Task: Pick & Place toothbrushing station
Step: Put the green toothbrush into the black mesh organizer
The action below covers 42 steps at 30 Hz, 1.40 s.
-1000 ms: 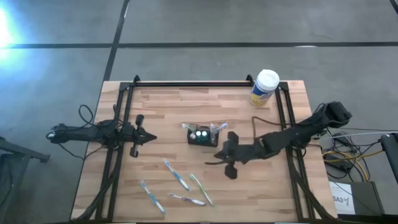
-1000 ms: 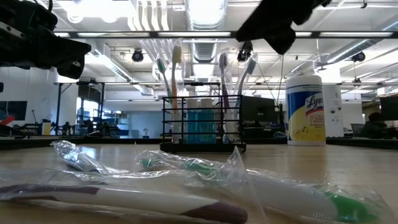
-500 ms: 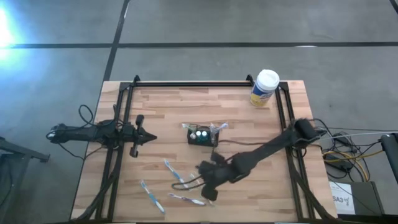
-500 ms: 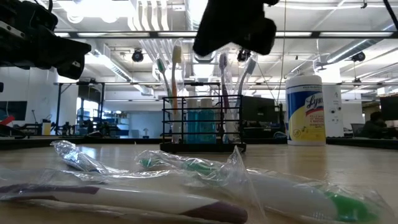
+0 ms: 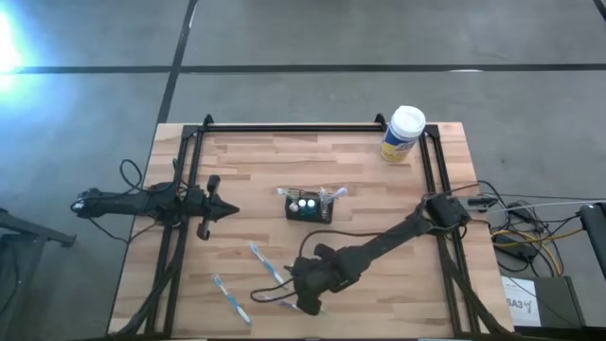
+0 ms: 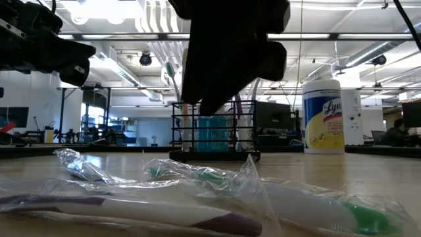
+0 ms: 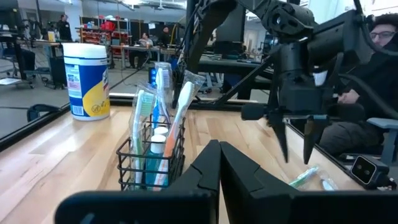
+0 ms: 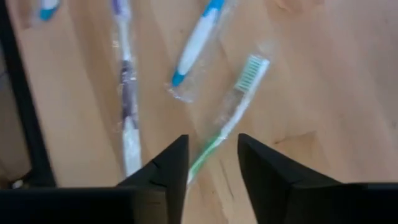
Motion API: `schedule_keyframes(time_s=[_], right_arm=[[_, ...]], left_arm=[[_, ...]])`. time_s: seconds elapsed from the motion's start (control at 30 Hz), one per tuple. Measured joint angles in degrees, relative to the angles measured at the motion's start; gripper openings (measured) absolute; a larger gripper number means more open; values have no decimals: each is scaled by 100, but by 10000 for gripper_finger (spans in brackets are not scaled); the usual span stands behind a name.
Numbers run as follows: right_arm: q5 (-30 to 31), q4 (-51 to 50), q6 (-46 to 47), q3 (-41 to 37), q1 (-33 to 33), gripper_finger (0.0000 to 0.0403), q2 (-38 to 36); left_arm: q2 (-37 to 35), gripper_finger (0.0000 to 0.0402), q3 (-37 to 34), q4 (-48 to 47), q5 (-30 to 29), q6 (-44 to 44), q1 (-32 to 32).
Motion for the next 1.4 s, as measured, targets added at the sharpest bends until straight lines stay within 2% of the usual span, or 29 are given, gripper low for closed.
schedule_keyframes(time_s=[0.1,0.27,0.5,0.77,0.9,1.2,1.3,1.4], right_arm=[[60,13,461,-53,-38,173,0],[88,11,734,-75,-36,213,0],[357,74,1241,-78,-33,245,0],[315,49,1483,-90,-34,247,159],[-72,60,1463,-10,-69,247,504],[-220,-244,1007,388,-128,245,903],[-121,-632,857,420,-145,229,905],[-77,-844,670,430,-172,197,905]], left_arm=[[0,7,2,1,2,0,0],[0,7,2,0,2,0,0],[0,7,2,32,5,-139,1],[-1,7,2,57,9,-151,0],[0,7,2,66,21,-162,1],[-2,7,2,69,21,-225,0],[-2,7,2,62,20,-227,0],[-2,7,2,56,18,-227,1]])
